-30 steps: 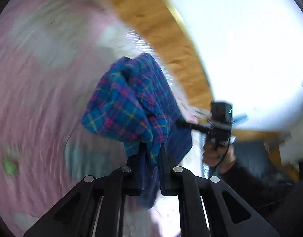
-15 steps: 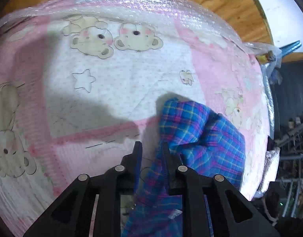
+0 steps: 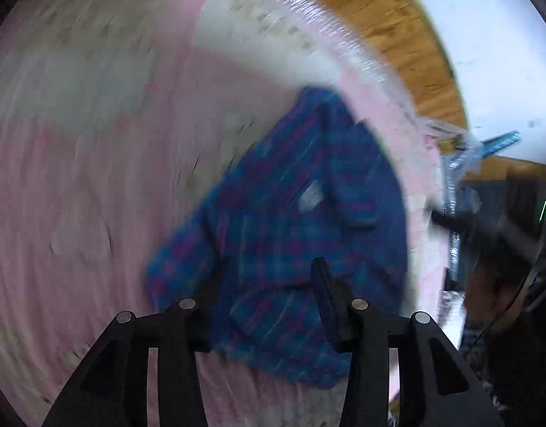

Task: Fold clothes

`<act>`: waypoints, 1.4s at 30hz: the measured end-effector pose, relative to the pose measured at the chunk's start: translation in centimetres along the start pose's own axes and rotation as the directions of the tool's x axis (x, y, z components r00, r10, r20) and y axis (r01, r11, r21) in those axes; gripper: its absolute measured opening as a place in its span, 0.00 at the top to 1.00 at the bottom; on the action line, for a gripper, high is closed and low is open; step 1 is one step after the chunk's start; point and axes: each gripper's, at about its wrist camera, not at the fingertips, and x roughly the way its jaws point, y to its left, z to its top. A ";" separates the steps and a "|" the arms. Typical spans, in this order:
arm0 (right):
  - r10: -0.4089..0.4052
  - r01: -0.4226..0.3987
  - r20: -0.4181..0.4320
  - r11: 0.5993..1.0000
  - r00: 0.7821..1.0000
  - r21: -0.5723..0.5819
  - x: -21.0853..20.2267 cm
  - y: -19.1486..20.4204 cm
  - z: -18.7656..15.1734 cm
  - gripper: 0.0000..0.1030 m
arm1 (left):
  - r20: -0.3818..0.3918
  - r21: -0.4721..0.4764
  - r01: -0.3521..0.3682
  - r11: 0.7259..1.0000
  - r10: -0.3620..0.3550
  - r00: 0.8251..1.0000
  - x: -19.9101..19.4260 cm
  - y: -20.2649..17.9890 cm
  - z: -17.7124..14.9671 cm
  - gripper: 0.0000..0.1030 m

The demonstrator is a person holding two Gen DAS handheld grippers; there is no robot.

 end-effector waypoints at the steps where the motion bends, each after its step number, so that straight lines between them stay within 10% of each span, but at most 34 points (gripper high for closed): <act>1: -0.028 0.028 -0.003 0.999 1.000 -0.034 0.8 -0.2 1.3 0.50 | 0.024 -0.015 -0.006 1.000 0.006 1.000 0.3 0.2 -0.6 0.56; 9: -0.076 0.049 -0.106 0.969 0.991 -0.241 6.2 -1.3 4.5 0.61 | 0.171 -0.046 0.016 0.999 -0.008 0.985 0.5 -0.4 -2.6 0.54; 10: -0.073 0.042 -0.115 0.967 0.991 -0.250 6.4 -1.3 4.4 0.72 | 0.180 -0.037 0.020 0.999 -0.013 0.984 0.3 -0.7 -2.7 0.79; 12: -0.068 0.030 -0.134 0.963 0.989 -0.268 6.8 -1.4 4.2 0.93 | 0.198 -0.021 0.029 0.999 -0.024 0.980 0.1 -1.2 -3.0 0.86; 21: -0.011 0.009 -0.008 0.977 1.000 -0.214 3.2 -0.5 6.6 0.98 | 0.350 0.045 0.034 0.998 -0.048 0.935 -4.6 -3.1 -1.7 0.92; 26: -0.037 0.016 -0.114 0.983 0.993 -0.182 8.4 -0.7 7.0 0.92 | 0.165 -0.059 -0.078 0.995 0.087 0.982 1.2 1.0 -0.3 0.88; 30: -0.033 0.025 -0.059 0.991 0.998 -0.133 5.8 -0.8 6.6 0.80 | 0.187 -0.123 -0.038 0.992 0.061 0.980 0.9 2.0 -0.9 0.82; 36: 0.059 -0.056 0.008 0.978 0.998 -0.203 2.6 2.9 5.1 0.46 | 0.337 -0.239 -0.042 0.970 0.123 0.933 -4.2 2.3 -5.3 0.48; 42: -0.007 0.001 -0.042 0.990 0.999 -0.142 4.1 -1.1 3.1 0.44 | 0.254 -0.377 0.053 0.925 0.048 0.966 0.1 2.6 -6.9 0.47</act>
